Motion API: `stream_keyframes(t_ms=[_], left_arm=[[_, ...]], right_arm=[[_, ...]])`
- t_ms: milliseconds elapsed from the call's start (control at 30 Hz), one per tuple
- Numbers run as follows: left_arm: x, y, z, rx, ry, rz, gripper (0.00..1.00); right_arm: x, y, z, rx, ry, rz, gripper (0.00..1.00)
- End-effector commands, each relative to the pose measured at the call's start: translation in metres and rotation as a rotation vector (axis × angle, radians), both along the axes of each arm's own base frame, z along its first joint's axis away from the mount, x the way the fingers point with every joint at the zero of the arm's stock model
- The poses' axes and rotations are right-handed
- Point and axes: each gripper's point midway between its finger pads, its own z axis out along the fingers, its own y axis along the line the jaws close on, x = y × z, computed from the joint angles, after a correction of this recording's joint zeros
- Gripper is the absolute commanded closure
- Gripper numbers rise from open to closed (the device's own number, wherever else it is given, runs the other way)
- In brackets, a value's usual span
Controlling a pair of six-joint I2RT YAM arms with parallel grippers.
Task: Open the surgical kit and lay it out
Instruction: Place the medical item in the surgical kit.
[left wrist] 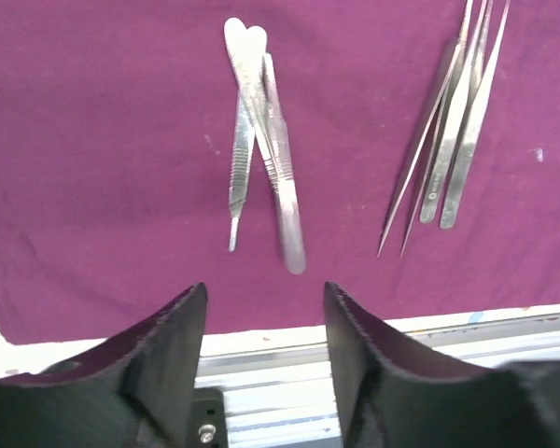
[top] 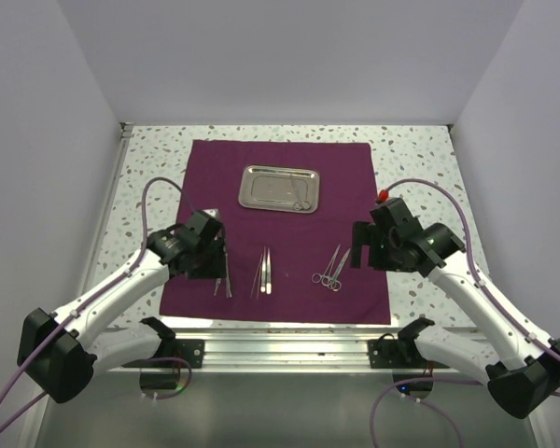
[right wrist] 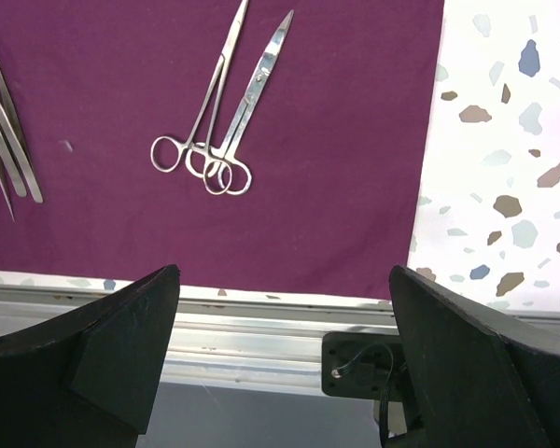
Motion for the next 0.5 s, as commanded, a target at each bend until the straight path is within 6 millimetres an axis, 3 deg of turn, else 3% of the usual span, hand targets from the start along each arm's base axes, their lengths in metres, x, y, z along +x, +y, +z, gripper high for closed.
stream_keyframes(t_ms=[0, 167, 233, 267, 400, 467], left_arm=[[0.011, 0.001, 0.019, 0.018, -0.05, 0.006, 0.42], [0.058, -0.02, 0.043, 0.048, -0.115, -0.034, 0.39], [0.074, -0.032, 0.042, 0.047, -0.115, -0.042, 0.41], [0.084, -0.039, 0.052, 0.029, -0.14, -0.044, 0.41], [0.103, -0.051, 0.059, 0.025, -0.16, -0.056, 0.41], [0.107, -0.052, 0.058, 0.036, -0.16, -0.074, 0.41]], right_arm=[[0.0, -0.001, 0.005, 0.008, -0.023, 0.005, 0.02], [0.006, 0.002, 0.009, 0.014, -0.038, -0.004, 0.02], [0.017, 0.008, 0.016, 0.023, -0.06, -0.008, 0.02], [0.023, 0.011, 0.019, 0.031, -0.069, -0.007, 0.02], [0.062, 0.037, 0.046, 0.069, -0.133, 0.022, 0.03], [0.086, 0.054, 0.044, 0.072, -0.128, 0.037, 0.05]])
